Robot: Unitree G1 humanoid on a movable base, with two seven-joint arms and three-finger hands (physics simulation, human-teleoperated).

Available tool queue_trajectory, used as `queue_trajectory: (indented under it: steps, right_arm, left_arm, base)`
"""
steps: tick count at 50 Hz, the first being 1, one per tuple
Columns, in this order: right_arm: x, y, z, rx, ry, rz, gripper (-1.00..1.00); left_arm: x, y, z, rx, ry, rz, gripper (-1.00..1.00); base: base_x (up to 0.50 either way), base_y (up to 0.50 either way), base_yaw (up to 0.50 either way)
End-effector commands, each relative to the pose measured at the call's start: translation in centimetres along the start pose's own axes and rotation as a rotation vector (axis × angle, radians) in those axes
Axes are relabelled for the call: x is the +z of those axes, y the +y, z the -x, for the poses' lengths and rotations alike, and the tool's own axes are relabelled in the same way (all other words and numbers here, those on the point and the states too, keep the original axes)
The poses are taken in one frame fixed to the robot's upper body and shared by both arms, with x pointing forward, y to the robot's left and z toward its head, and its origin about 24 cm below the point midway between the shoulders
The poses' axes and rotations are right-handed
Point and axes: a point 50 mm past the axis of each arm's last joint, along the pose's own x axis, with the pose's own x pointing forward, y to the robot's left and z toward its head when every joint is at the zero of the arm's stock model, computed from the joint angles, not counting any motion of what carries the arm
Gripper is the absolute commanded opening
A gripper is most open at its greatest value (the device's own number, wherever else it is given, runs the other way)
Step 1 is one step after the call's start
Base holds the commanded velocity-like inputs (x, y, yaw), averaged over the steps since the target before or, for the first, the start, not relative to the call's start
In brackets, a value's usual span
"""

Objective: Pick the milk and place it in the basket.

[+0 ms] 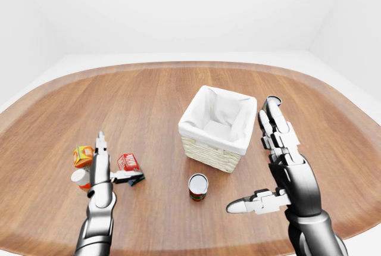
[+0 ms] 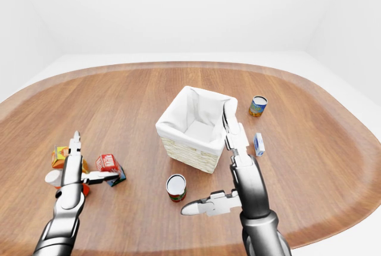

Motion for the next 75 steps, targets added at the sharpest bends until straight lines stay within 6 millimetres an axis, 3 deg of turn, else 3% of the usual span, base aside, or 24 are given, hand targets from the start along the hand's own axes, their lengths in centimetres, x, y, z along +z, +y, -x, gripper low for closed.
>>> queue_trajectory:
  steps: [1, 22, 32, 40, 41, 42, 43, 44, 45, 46, 65, 75]
  right_arm:
    - [0.0, 0.0, 0.0, 0.0, 0.002, -0.001, 1.0]
    - [0.3, 0.1, 0.2, 0.005, -0.005, -0.004, 1.0]
    - [0.3, 0.1, 0.3, 0.006, -0.002, -0.005, 1.0]
    - [0.4, 0.1, 0.3, 0.005, -0.008, -0.007, 1.0]
    - [0.5, 0.1, 0.3, 0.005, -0.009, -0.007, 1.0]
    - [0.5, 0.1, 0.3, 0.005, -0.009, -0.007, 1.0]
    - [0.5, 0.1, 0.3, 0.005, -0.009, -0.007, 1.0]
    - [0.5, 0.1, 0.3, 0.006, -0.01, -0.007, 1.0]
    - [0.5, 0.1, 0.3, 0.006, -0.01, -0.007, 1.0]
    - [0.5, 0.1, 0.3, 0.007, -0.008, -0.007, 1.0]
    - [0.3, 0.2, 0.3, 0.01, -0.001, -0.008, 1.0]
    - [0.1, 0.3, 0.3, 0.013, 0.008, -0.008, 1.0]
  left_arm:
    - [-1.1, -0.9, 0.0, -0.017, 0.05, -0.023, 1.0]
    - [-2.7, -1.7, -0.5, -0.043, 0.129, -0.041, 1.0]
    - [-4.5, -2.1, -0.9, -0.017, 0.197, -0.182, 1.0]
    - [-4.8, -2.5, -0.9, -0.061, 0.214, -0.172, 0.98]
    - [-4.8, -2.5, -0.9, -0.066, 0.217, -0.165, 0.69]
    - [-4.8, -2.7, -0.8, -0.085, 0.226, -0.143, -0.16]
    - [-4.8, -2.7, -0.8, -0.086, 0.226, -0.142, -0.16]
    - [-4.9, -2.6, -0.9, -0.082, 0.232, -0.141, -0.45]
    - [-4.9, -2.6, -0.9, -0.082, 0.232, -0.141, -0.45]
    - [-4.9, -2.7, -0.9, -0.093, 0.237, -0.135, -1.0]
    - [-4.7, -3.0, -0.5, -0.144, 0.227, -0.09, -1.0]
    - [-2.1, -2.3, -0.9, -0.14, 0.105, -0.05, -1.0]
  base:
    - [0.0, 0.0, 0.0]
    - [0.0, 0.0, 0.0]
    - [0.0, 0.0, 0.0]
    - [0.0, 0.0, 0.0]
    - [0.0, 0.0, 0.0]
    - [0.0, 0.0, 0.0]
    - [0.0, 0.0, 0.0]
    - [0.0, 0.0, 0.0]
    - [0.0, 0.0, 0.0]
    - [0.0, 0.0, 0.0]
    - [0.0, 0.0, 0.0]
    - [0.0, 0.0, 0.0]
